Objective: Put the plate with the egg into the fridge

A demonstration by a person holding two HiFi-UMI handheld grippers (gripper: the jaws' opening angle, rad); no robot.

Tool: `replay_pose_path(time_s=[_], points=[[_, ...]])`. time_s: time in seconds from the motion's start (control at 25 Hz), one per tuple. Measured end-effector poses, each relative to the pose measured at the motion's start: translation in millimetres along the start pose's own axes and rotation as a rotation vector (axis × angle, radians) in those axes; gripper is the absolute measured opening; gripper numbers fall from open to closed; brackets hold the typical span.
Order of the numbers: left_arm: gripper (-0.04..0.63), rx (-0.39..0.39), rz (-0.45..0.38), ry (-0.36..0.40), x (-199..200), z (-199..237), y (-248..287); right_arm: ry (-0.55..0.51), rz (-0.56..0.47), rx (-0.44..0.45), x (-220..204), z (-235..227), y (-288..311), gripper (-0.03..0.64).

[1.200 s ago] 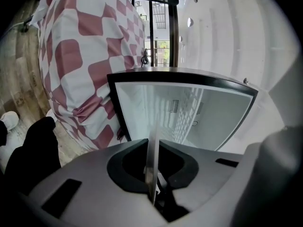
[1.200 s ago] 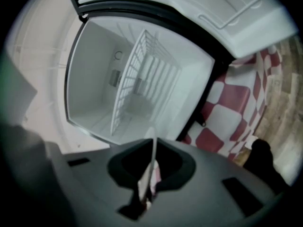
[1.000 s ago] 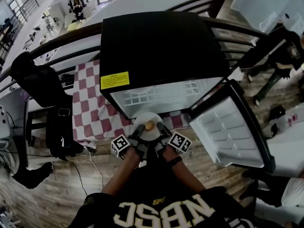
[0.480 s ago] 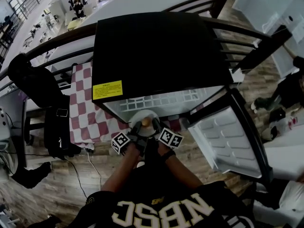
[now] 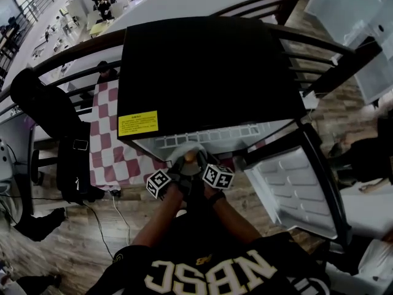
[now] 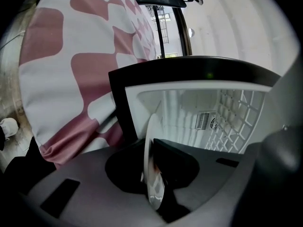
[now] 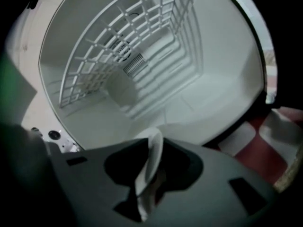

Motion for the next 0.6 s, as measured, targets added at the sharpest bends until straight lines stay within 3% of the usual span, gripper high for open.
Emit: replay_pose_path(time_s=[0.6], points=[[0.051, 0.021, -0.020, -0.049, 0.5, 1.3, 0.8, -0.063, -0.004, -0.009, 9.0, 3.8, 17.7, 0.092]])
Point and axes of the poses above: the fingertips, and each gripper's own axes: y forward along the fingers, z to its left, x out of its top, the point moved 3 cm from there along -y, backward along the fingers, and after that the axes turned 1 degree about z, right-handed, at the moved point
